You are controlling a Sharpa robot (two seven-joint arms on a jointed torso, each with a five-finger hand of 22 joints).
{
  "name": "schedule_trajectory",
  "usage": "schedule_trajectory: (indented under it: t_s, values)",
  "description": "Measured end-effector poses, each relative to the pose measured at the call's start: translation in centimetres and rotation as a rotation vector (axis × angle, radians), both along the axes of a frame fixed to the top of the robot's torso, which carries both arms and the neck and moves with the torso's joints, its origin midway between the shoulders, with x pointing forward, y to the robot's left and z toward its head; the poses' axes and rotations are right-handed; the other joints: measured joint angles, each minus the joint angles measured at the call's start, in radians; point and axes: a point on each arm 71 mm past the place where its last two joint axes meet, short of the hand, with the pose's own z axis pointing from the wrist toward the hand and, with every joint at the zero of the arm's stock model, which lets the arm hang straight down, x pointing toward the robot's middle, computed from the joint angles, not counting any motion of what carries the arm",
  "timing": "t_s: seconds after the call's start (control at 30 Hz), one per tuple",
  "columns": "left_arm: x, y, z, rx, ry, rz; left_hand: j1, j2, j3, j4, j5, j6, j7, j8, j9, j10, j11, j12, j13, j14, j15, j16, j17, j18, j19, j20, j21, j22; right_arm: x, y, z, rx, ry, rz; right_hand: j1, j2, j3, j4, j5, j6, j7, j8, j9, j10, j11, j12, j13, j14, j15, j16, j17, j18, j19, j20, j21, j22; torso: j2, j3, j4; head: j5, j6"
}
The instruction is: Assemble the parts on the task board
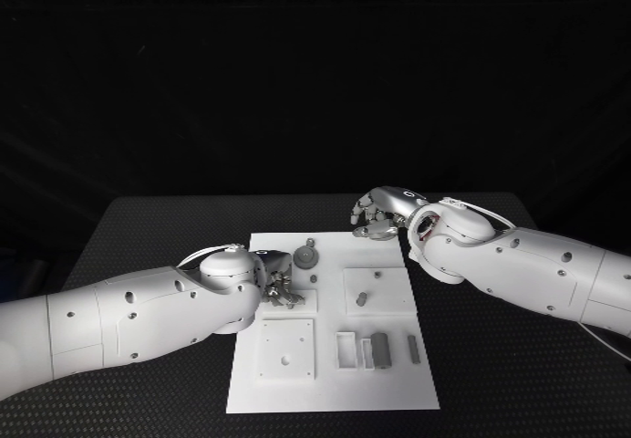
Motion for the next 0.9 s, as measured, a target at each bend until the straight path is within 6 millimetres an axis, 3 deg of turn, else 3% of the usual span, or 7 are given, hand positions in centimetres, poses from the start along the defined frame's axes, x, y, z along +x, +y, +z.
schedule_trajectory:
  t_s: [0.27,0.4,0.9]
  values:
    - [0.0,0.08,-0.03,0.0,0.0,0.002,-0.055,-0.034,0.034,-0.001,-0.031,0.0,0.0,0.001,0.0,0.0,0.0,0.0,-0.001,-0.007,0.0,0.013,-0.015,0.0,0.004,0.003,-0.008,0.007,0.01,-0.04,-0.01,-0.001,0.001,-0.001,0.0,0.0,0.0,0.006,0.0,0.0,0.0,-0.004,0.0,0.0,0.0,0.0,0.0,0.0,0.0,0.0,0.0,0.0,0.0,0.0,0.0,0.0,0.0,-0.0001,-0.0003,-0.001,0.001]
    - [0.01,0.13,-0.03,0.0,0.0,0.002,-0.066,-0.046,0.035,0.0,-0.031,0.0,0.0,0.001,0.001,0.0,0.0,0.0,-0.001,-0.007,0.0,0.015,-0.018,0.0,0.004,0.003,-0.008,0.01,0.01,-0.04,-0.01,-0.001,0.001,-0.001,0.004,-0.004,0.0,0.006,0.0,0.0,0.0,-0.004,0.0,0.0,0.0,0.0,0.0,0.0,0.0,0.0,0.0,0.0,0.0,0.0,-0.002,0.0,0.0,-0.0001,-0.0004,-0.001,0.0]
    - [0.01,0.31,-0.07,0.001,0.001,0.006,-0.074,-0.054,0.045,0.0,-0.039,0.0,0.0,0.001,0.002,0.0,0.0,0.004,-0.001,-0.007,0.0,0.019,-0.022,0.0,0.003,0.003,-0.012,0.013,0.03,-0.09,-0.02,-0.001,0.001,-0.003,0.0,-0.008,0.0,0.006,0.0,-0.003,0.003,-0.004,0.0,0.0,0.0,0.0,0.0,0.0,0.0,0.0,0.0,0.0,-0.001,0.001,-0.004,0.0,0.0,0.0003,-0.0004,-0.001,-0.001]
